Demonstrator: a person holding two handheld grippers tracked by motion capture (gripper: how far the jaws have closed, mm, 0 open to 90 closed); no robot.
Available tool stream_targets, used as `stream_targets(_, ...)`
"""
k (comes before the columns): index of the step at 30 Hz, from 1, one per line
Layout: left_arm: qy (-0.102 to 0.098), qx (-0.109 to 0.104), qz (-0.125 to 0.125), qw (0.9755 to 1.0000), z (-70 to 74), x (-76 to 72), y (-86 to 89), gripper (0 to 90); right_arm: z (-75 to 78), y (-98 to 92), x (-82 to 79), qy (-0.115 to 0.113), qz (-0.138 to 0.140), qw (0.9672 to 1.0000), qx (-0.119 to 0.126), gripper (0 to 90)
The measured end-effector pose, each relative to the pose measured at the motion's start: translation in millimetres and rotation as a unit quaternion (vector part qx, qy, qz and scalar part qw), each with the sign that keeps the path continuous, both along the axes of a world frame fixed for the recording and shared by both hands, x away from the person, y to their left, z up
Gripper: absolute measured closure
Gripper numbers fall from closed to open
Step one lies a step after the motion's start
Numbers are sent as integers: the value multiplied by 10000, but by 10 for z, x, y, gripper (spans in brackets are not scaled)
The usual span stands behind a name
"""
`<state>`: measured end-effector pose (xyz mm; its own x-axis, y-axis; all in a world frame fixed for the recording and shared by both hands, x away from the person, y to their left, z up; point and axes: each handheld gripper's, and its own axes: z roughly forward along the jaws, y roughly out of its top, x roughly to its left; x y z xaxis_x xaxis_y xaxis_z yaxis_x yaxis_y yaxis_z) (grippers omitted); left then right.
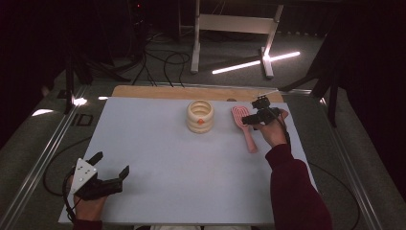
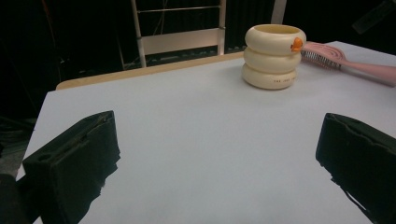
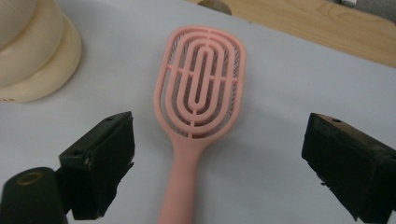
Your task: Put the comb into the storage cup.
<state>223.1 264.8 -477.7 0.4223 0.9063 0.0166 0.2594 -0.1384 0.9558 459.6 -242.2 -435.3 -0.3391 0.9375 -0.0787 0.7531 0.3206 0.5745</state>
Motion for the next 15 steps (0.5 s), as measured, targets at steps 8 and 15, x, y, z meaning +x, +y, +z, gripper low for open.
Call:
stream_targets(8, -4, -7, 16, 10000, -2, -13, 15, 0, -96, 73, 54, 148, 41, 9998, -112, 96)
stream_targets(15, 9, -20, 24, 10000, -9, -12, 20, 0, -169, 96, 96, 293, 34, 9994, -163, 98)
